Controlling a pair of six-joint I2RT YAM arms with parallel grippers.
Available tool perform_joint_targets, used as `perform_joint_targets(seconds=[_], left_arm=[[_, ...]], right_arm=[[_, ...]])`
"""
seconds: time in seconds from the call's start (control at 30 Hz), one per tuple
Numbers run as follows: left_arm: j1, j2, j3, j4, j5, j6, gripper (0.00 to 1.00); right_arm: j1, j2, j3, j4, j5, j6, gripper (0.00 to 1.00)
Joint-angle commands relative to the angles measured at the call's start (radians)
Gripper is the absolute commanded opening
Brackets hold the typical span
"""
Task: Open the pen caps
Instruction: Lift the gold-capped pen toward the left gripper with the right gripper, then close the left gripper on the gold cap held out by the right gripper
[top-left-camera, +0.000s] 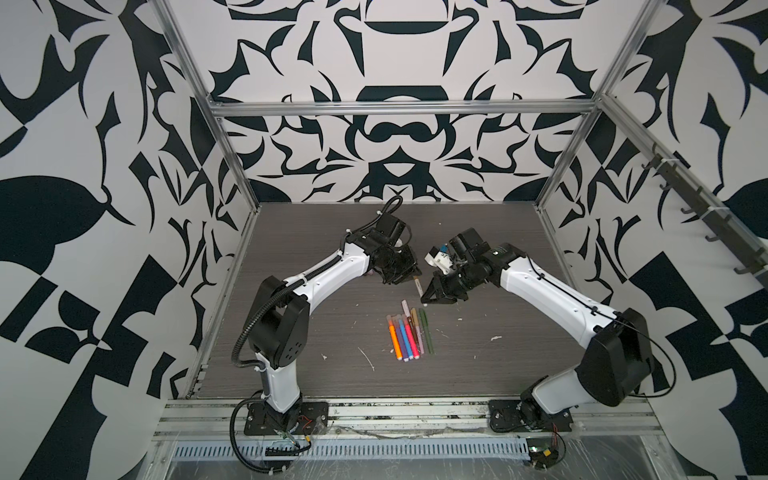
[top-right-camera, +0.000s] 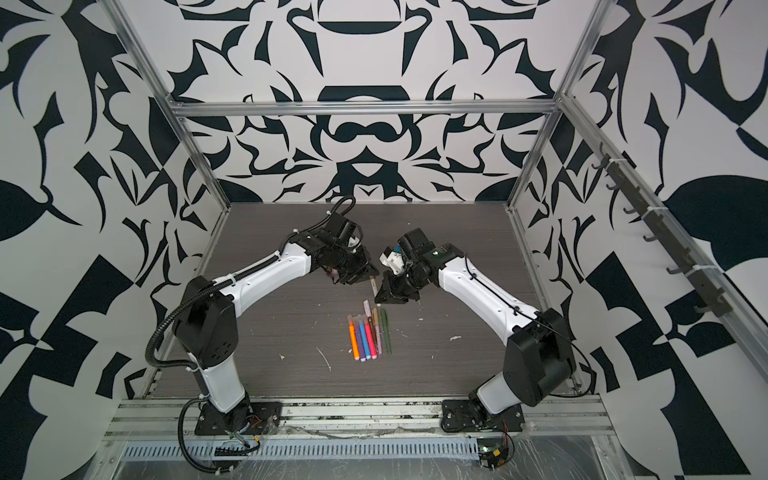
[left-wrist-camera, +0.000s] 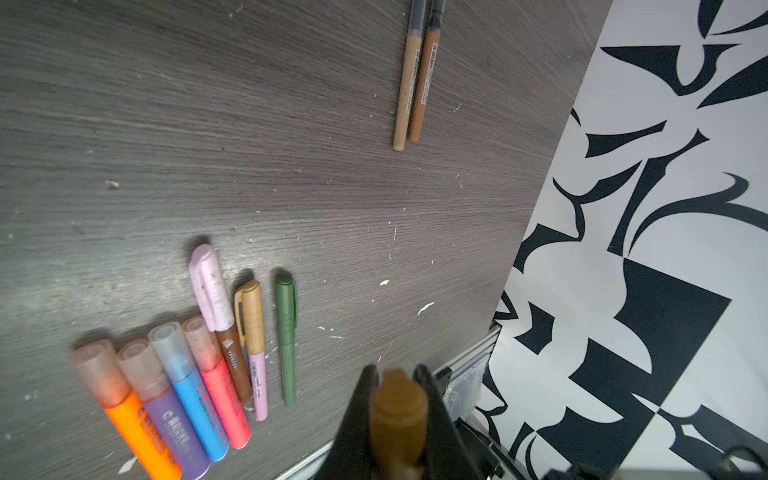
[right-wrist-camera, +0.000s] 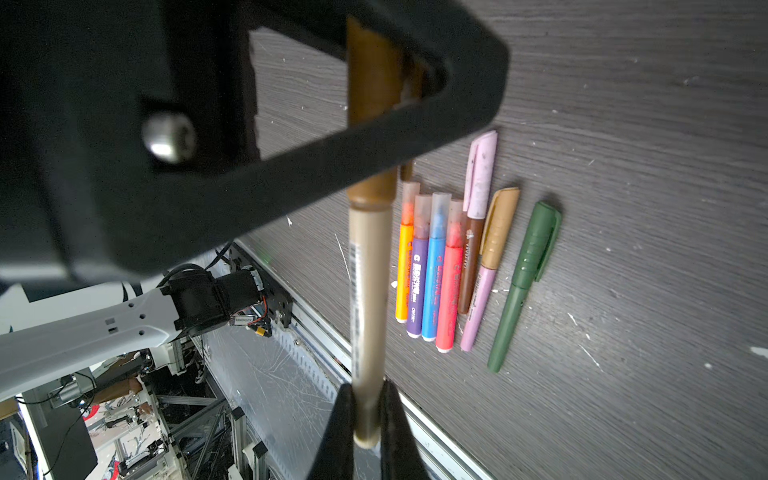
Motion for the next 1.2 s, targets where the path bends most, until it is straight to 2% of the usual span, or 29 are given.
perform_joint_targets(seconds=[0.0,0.1,0.17,0.23,0.4,0.47,0.53,0.63,0.77,0.97,1.17], left_arm=[[-0.002,0.012,0.029,-0.03,0.012,0.0,0.3],[-0.003,0.006,0.034,-0.033,0.011,0.007,0.32],[-0.002,0.005,0.034,-0.033,0.011,0.01,0.3],[0.0,0.004,0.036,-0.031,0.02,0.011,0.19],[0.004,0.003,0.04,-0.034,0.029,0.016,0.0],[0.004,0.001,0.04,-0.034,0.032,0.015,0.0],[0.004,-0.004,0.039,-0.034,0.034,0.017,0.0],[0.003,-0.013,0.033,-0.035,0.032,0.016,0.0],[0.003,-0.026,0.021,-0.032,0.027,0.013,0.0],[0.003,-0.043,0.0,-0.018,0.024,0.007,0.0],[0.003,-0.045,0.008,-0.009,0.024,0.003,0.0]], right_arm=[[0.005,-0.005,0.03,-0.058,0.02,-0.031,0.0],[0.005,-0.006,0.031,-0.068,0.021,-0.038,0.0],[0.005,-0.005,0.038,-0.077,0.018,-0.041,0.0],[0.005,0.0,0.046,-0.085,0.016,-0.046,0.0],[0.0,0.004,0.055,-0.101,0.023,-0.057,0.0],[-0.003,0.004,0.053,-0.101,0.024,-0.062,0.0],[-0.004,-0.005,0.056,-0.088,0.025,-0.069,0.18],[-0.004,-0.029,0.031,-0.004,0.032,-0.055,0.32],[-0.007,-0.015,0.001,0.078,0.025,-0.03,0.32],[-0.008,0.024,-0.002,0.092,0.014,-0.007,0.12],[-0.007,0.012,-0.044,0.068,0.006,-0.009,0.22]])
